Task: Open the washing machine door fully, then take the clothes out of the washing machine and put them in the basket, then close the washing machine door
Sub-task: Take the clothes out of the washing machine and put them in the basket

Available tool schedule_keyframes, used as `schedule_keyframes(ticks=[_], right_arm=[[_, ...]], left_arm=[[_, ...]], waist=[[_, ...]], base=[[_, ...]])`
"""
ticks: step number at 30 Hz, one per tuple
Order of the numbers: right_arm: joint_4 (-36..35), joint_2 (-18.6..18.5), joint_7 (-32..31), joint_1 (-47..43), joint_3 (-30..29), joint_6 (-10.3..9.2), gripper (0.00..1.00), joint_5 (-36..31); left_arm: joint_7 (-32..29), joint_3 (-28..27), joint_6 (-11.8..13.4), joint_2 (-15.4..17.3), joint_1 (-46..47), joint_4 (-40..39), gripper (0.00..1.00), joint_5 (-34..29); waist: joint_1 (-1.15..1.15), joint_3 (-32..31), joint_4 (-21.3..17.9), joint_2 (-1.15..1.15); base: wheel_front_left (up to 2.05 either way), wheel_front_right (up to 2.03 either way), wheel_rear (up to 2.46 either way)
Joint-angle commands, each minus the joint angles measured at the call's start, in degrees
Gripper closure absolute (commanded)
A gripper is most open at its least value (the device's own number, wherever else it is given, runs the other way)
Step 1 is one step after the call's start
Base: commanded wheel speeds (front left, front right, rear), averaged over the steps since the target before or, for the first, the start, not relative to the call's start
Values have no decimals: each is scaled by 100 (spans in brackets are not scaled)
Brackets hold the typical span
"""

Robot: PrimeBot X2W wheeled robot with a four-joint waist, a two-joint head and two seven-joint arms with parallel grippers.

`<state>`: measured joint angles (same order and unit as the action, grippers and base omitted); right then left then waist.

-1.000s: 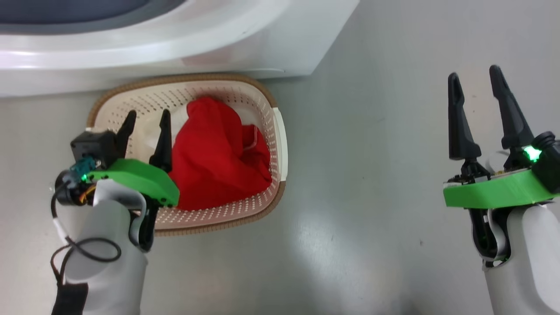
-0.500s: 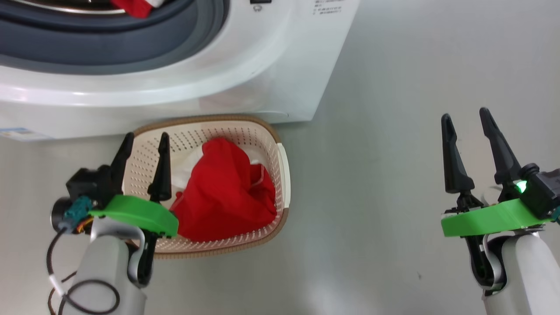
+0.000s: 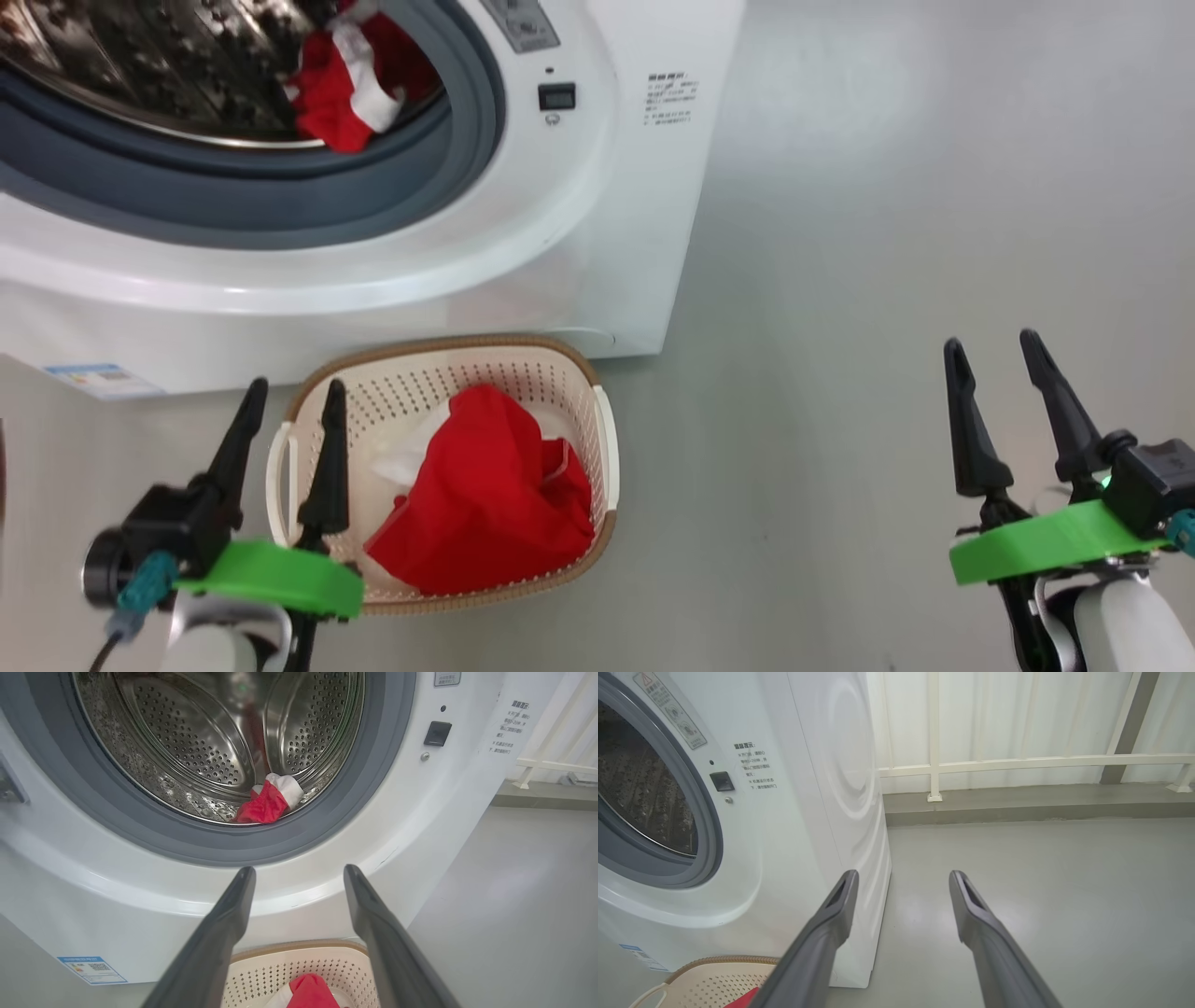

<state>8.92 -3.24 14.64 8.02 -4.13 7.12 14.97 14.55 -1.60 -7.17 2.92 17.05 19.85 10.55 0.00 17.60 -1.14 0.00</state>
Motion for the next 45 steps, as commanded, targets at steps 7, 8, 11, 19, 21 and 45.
schedule_keyframes(ticks=[7, 8, 11, 19, 21, 45], right_arm=[[-115, -90, 36, -551, 49, 36, 0, 109], [-125, -97, 36, -620, 42, 36, 0, 115], [-155, -123, 36, -808, 27, 36, 0, 123], [-267, -114, 36, -1145, 6, 36, 0, 117], [-281, -108, 36, -1171, 0, 36, 0, 120], [-302, -48, 36, -1096, -35, 36, 0, 114]], left_arm=[[45, -404, -32, 94, -882, -756, 0, -64], [45, -419, -32, 83, -985, -829, 0, -68], [45, -430, -32, 54, -1261, -1068, 0, -98], [45, -443, -32, 11, -1800, -1551, 0, -107], [45, -464, -32, 8, -1835, -1589, 0, -103], [45, -383, 19, -3, -1728, -1749, 0, 105]], waist=[[0, -759, -36, 0], [0, -816, -30, 0], [0, -952, -5, 0], [0, -1101, 26, 0], [0, -1102, 28, 0], [0, -968, 57, 0]], base=[[0, 0, 0], [0, 0, 0], [0, 0, 0], [0, 0, 0], [0, 0, 0], [0, 0, 0]])
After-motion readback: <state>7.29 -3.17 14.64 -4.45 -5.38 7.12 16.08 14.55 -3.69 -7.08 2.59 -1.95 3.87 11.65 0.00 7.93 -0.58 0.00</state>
